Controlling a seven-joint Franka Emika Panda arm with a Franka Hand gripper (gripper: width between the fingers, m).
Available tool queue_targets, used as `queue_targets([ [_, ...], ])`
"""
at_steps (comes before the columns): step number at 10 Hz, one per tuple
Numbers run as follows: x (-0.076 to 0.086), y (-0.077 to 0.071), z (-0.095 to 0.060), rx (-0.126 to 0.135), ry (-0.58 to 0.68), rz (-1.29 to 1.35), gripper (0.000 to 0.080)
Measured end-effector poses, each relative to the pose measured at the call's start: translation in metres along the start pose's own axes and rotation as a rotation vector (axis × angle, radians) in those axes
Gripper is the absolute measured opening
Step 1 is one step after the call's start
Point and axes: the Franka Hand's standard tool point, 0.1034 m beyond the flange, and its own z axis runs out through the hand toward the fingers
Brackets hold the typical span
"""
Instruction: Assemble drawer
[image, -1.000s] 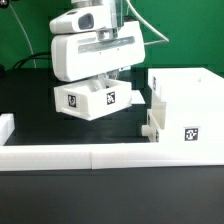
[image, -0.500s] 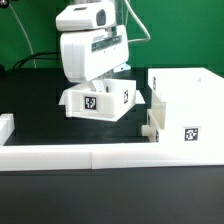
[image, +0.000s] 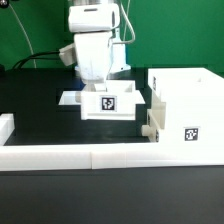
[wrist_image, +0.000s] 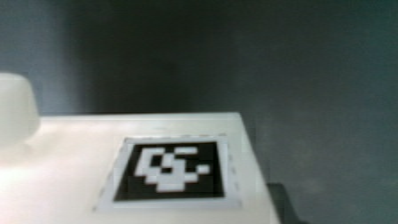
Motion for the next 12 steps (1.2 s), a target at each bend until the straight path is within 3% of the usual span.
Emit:
queue_targets([
  [5, 0.011, 0.019, 0.003, 0.009, 0.007, 0.002, 0.0042],
  [9, 0.011, 0.017, 0.006, 0.017, 0.008, 0.003, 0.0042],
  [12, 0.021, 0.017, 0.006, 0.019, 0.006, -0.027, 0.0042],
])
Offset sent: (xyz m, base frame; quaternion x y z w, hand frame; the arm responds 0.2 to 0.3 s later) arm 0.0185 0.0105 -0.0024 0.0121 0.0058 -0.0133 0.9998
